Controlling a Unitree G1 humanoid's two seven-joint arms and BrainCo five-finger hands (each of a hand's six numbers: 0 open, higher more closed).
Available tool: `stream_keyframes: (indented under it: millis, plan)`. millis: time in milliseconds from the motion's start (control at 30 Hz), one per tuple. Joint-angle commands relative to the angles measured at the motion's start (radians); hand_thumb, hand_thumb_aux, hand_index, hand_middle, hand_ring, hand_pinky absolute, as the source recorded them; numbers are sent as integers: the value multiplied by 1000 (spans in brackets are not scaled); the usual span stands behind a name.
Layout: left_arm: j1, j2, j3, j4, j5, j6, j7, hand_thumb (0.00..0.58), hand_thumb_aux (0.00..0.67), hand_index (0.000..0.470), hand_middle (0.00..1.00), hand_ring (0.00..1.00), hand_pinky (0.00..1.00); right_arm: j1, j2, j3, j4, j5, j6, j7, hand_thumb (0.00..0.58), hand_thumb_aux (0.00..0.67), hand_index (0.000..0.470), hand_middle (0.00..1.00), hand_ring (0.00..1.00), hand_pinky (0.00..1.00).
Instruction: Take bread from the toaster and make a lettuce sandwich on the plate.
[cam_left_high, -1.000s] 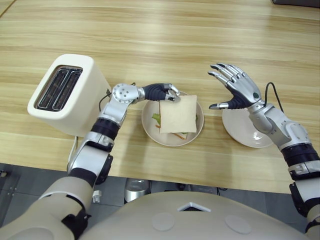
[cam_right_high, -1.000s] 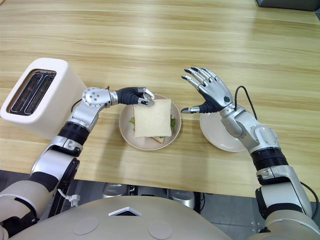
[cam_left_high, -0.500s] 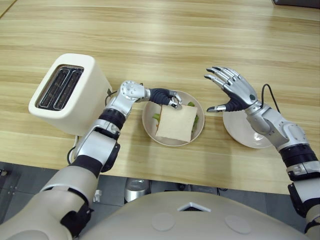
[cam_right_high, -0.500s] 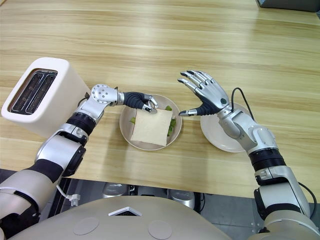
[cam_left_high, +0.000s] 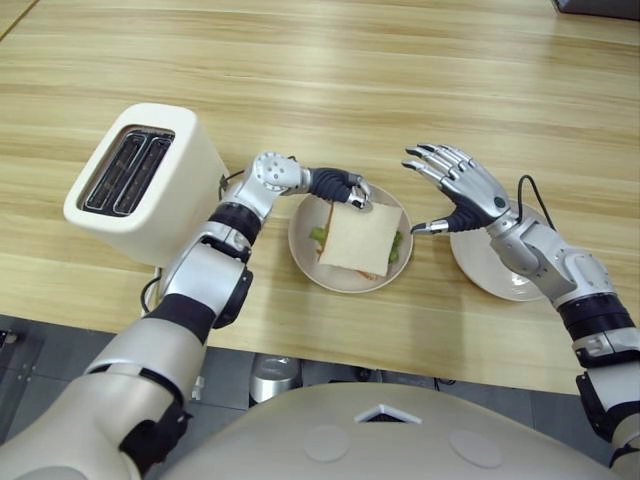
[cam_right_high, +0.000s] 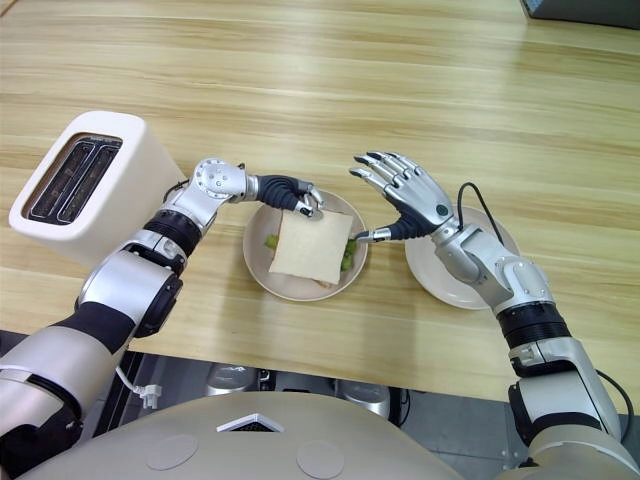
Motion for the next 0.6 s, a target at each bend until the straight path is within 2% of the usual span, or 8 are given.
stream_keyframes:
  millis: [33, 333, 600]
  plan:
    - [-17, 4, 10, 42, 19, 3, 24, 580, 670, 460, 1000, 1000, 1000, 13, 1, 9, -16, 7, -7, 17, 0, 0, 0, 0, 0, 0]
    - [-18, -5, -9, 97, 72, 12, 117, 580, 670, 460, 1000, 1000, 1000, 27, -8, 9, -39, 5, -35, 21, 0, 0, 0, 0, 0, 0]
    - [-10, -13, -19, 130, 132, 24, 186, 580, 670, 460, 1000, 1000, 1000, 76, -56, 36, -151, -28, -144, 55, 0, 0, 0, 0, 0, 0]
